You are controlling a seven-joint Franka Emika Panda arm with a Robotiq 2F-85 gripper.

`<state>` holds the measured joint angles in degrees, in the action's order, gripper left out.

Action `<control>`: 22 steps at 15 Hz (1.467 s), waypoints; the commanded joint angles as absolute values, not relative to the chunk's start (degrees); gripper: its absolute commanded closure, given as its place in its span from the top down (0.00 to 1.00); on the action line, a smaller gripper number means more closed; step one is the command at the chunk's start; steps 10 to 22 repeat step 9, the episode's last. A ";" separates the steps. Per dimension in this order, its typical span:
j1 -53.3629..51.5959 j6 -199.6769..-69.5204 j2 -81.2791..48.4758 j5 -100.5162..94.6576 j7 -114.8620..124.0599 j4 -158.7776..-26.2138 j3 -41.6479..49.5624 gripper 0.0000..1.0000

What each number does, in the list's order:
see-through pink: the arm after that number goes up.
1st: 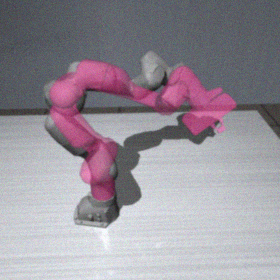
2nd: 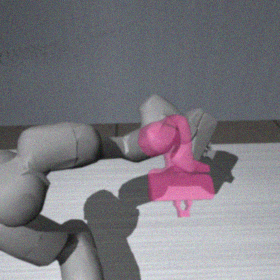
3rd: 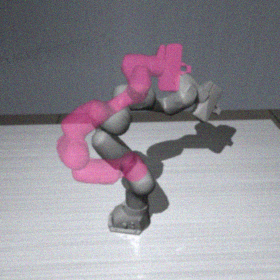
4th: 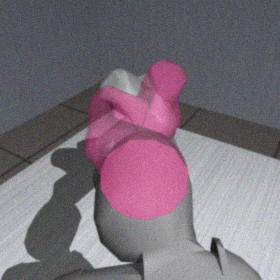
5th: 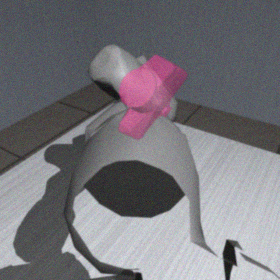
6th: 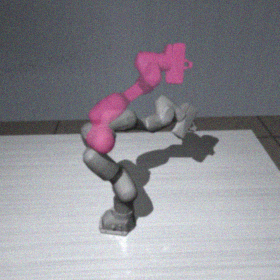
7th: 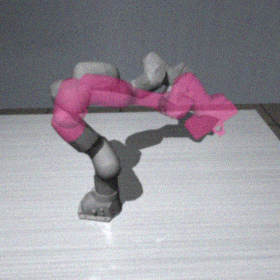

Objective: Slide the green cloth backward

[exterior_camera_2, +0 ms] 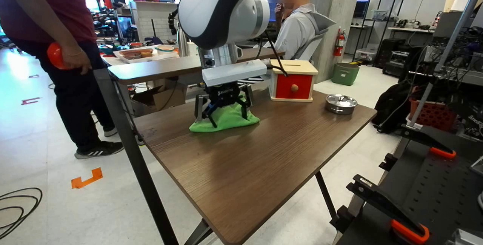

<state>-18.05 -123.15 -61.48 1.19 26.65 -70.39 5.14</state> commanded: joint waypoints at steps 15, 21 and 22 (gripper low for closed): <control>-19.64 -124.88 -53.91 0.28 26.42 -79.69 1.80 1.00; -19.64 -124.88 -53.91 0.28 26.42 -79.69 1.80 1.00; -19.64 -124.88 -53.91 0.28 26.42 -79.69 1.80 1.00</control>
